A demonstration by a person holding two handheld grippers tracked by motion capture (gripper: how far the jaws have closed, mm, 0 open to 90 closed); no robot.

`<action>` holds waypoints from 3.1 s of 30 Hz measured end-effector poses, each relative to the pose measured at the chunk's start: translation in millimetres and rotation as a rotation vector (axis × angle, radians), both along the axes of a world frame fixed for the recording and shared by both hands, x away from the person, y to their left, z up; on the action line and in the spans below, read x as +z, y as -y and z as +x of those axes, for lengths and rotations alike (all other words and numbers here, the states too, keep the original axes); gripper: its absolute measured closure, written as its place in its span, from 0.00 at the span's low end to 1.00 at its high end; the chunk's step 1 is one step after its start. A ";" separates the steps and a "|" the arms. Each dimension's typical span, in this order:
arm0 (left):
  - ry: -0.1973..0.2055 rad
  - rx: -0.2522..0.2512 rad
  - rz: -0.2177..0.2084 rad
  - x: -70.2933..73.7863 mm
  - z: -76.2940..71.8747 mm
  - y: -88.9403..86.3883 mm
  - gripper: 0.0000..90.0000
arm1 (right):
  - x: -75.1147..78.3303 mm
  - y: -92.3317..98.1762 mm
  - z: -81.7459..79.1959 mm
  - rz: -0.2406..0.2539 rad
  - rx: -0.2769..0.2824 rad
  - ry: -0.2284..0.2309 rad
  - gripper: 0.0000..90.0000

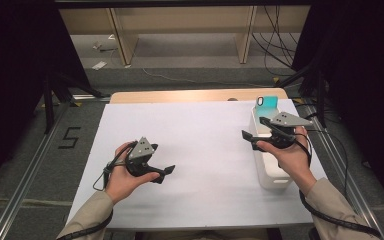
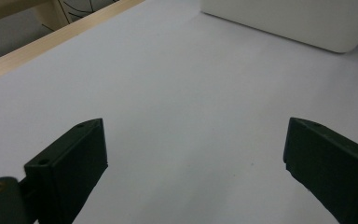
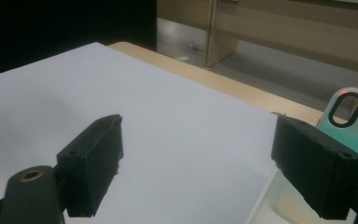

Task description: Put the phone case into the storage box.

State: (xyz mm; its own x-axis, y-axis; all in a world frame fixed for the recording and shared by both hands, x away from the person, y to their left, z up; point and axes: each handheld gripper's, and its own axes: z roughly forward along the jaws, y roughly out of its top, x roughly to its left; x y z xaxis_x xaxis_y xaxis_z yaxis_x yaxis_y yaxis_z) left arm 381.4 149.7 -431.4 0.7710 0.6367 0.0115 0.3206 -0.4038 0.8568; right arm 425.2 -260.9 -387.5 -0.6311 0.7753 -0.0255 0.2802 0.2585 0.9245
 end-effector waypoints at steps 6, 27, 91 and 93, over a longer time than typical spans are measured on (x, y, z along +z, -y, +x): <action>0.000 0.002 0.001 0.7 -0.1 -0.3 0.06 | 0.4 0.3 -2.7 0.000 0.003 0.005 0.19; 0.001 0.003 -0.001 1.2 -0.2 -0.6 0.06 | 1.3 1.0 -13.6 0.002 0.033 0.007 0.20; 0.005 0.010 -0.003 2.2 0.0 -1.7 0.06 | -5.1 19.4 -40.8 0.003 0.057 0.016 0.20; 0.004 0.010 -0.004 2.2 0.0 -1.7 0.06 | -5.5 20.3 -41.8 0.006 0.061 0.020 0.20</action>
State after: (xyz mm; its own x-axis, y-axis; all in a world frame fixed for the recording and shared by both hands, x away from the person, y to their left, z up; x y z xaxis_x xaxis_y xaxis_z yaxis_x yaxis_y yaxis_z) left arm 381.4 151.4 -429.3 0.7646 0.6443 0.0126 0.3208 -0.3975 0.8597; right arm 383.4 -281.2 -392.9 -0.6763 0.7358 -0.0344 0.2453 0.2690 0.9314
